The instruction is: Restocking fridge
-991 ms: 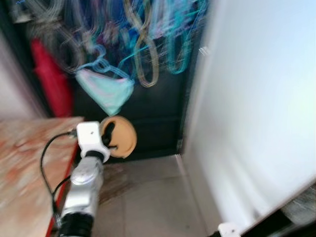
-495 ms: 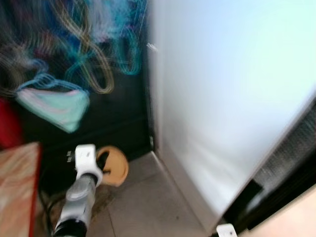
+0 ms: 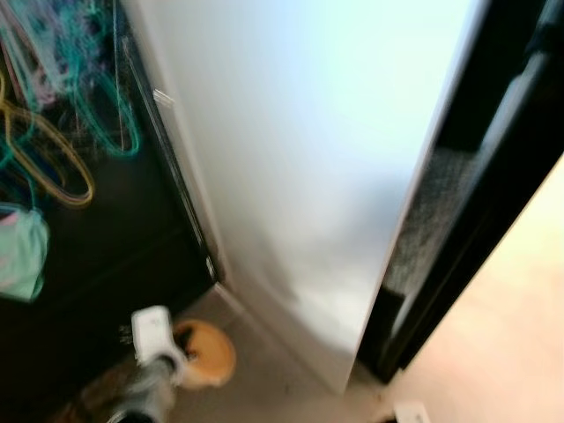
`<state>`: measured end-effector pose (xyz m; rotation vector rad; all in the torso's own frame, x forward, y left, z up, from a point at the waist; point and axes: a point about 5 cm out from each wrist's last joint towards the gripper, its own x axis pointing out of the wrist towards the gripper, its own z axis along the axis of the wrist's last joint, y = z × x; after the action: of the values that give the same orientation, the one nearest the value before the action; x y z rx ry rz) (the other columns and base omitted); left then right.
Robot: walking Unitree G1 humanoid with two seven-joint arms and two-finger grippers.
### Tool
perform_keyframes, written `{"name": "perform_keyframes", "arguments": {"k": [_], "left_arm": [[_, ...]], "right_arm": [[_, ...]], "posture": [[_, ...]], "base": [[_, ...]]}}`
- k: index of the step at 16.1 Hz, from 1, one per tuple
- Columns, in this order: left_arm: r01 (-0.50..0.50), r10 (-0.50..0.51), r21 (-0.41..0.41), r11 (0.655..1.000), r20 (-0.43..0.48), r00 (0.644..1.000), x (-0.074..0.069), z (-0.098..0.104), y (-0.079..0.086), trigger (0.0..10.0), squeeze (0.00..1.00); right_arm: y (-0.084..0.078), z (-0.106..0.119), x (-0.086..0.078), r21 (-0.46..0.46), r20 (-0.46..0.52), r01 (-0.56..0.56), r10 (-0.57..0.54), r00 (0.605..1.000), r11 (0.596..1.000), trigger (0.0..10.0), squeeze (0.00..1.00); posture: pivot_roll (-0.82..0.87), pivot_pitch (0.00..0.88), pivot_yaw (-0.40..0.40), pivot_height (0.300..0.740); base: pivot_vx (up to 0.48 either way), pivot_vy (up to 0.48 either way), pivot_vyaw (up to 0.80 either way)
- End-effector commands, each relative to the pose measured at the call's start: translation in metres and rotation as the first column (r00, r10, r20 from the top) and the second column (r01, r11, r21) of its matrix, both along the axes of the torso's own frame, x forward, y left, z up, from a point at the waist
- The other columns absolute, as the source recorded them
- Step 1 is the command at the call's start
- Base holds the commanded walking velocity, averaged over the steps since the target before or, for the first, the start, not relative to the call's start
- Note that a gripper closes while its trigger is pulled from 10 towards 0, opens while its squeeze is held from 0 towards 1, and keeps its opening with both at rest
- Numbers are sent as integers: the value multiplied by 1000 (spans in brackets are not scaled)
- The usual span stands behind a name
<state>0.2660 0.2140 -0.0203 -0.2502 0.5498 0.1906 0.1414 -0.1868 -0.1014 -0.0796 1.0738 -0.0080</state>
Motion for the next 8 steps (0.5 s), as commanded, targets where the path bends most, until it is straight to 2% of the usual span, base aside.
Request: {"name": "perform_keyframes", "arguments": {"k": [1,2,6,8], "left_arm": [[-55,54,-3,999,-68,996,-15,-11,12,10000,0],[-83,82,-7,997,-111,990,-25,-19,13,10000,0],[-108,107,2,994,-193,975,-44,-33,15,10000,0],[-142,139,7,990,-242,960,-56,-40,17,10000,0]], "right_arm": [[5,-2,-4,16,-13,19,-18,1000,1000,10000,0],[5,-2,-4,19,-9,38,-38,999,999,10000,0],[5,-1,-3,18,27,73,-73,997,997,10000,0],[3,1,-1,21,95,161,-163,982,987,10000,0]], "posture": [[-127,0,77,740],[-133,0,79,740],[-141,0,81,740],[-146,0,79,740]], "base": [[0,0,-800],[0,0,-800],[0,0,-742],[0,0,0]]}}
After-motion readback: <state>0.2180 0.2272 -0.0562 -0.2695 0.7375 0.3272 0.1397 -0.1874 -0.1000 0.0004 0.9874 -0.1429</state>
